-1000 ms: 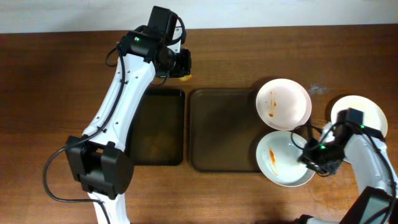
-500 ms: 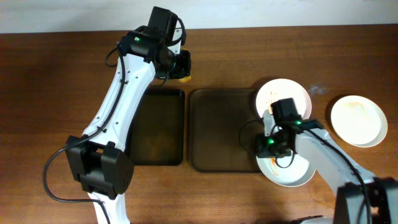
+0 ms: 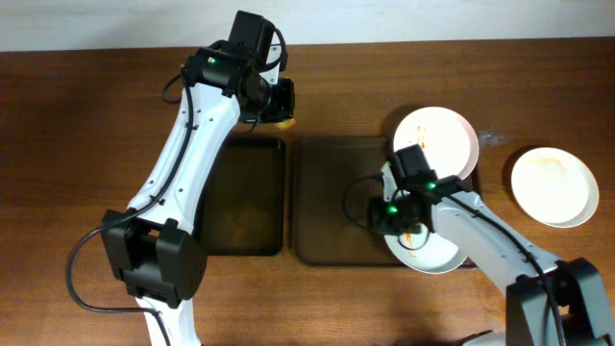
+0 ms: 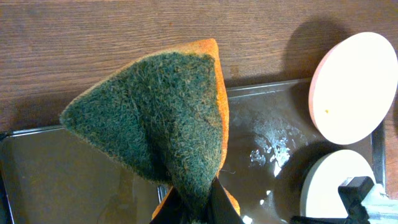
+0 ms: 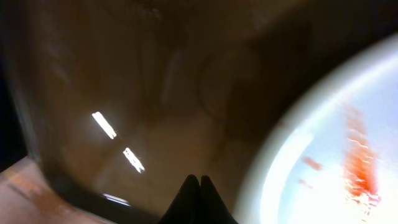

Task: Clean dirty plates on tray and stack at the side
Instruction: 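Grip the lower-right sauce plate with right gripper and slide it onto the tray center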

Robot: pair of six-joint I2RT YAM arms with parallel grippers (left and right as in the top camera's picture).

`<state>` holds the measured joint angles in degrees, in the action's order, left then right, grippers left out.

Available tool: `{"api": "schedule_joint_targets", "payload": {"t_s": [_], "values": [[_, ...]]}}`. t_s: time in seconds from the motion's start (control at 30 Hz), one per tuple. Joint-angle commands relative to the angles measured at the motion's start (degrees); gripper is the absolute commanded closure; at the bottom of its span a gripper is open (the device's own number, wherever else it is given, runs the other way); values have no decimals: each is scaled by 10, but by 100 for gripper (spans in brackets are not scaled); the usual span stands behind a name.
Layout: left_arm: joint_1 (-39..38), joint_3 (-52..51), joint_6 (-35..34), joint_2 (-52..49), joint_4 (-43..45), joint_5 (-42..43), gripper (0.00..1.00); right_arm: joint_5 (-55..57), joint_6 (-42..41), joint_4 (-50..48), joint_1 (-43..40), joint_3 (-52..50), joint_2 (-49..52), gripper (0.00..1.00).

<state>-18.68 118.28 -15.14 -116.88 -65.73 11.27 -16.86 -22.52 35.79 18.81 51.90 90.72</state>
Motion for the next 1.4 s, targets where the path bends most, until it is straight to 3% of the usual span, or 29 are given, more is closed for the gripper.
{"api": "schedule_joint_targets", "payload": {"t_s": [0.0, 0.1, 0.13, 0.17, 0.27, 0.33, 0.43, 0.73, 0.87, 1.1, 1.37], "values": [[3, 0, 11, 4, -1, -2, 100, -16, -125, -58, 49, 12, 3, 96], [3, 0, 11, 4, -1, -2, 100, -15, -172, -143, 84, 13, 5, 95], [3, 0, 11, 4, -1, -2, 100, -5, -171, -130, 84, 18, 5, 79], [3, 0, 11, 4, -1, -2, 100, -2, -157, -105, 77, 27, 5, 69], [3, 0, 11, 4, -5, -2, 100, 34, -42, 120, 5, 132, 1, 67], [3, 0, 11, 4, -6, -2, 100, 125, -12, 259, -44, 202, -1, 61], [3, 0, 11, 4, -9, -2, 100, 266, 6, 333, -129, 218, 2, 54], [3, 0, 11, 4, -14, -2, 100, 313, 11, 213, -265, 86, 28, 59], [3, 0, 11, 4, -14, -2, 100, 310, 11, 139, -266, 25, 28, 59], [3, 0, 11, 4, -12, -2, 100, 298, 14, 95, -258, -27, 32, 59], [3, 0, 11, 4, -12, -2, 100, 216, 103, 81, -215, -19, 36, 59]]}}
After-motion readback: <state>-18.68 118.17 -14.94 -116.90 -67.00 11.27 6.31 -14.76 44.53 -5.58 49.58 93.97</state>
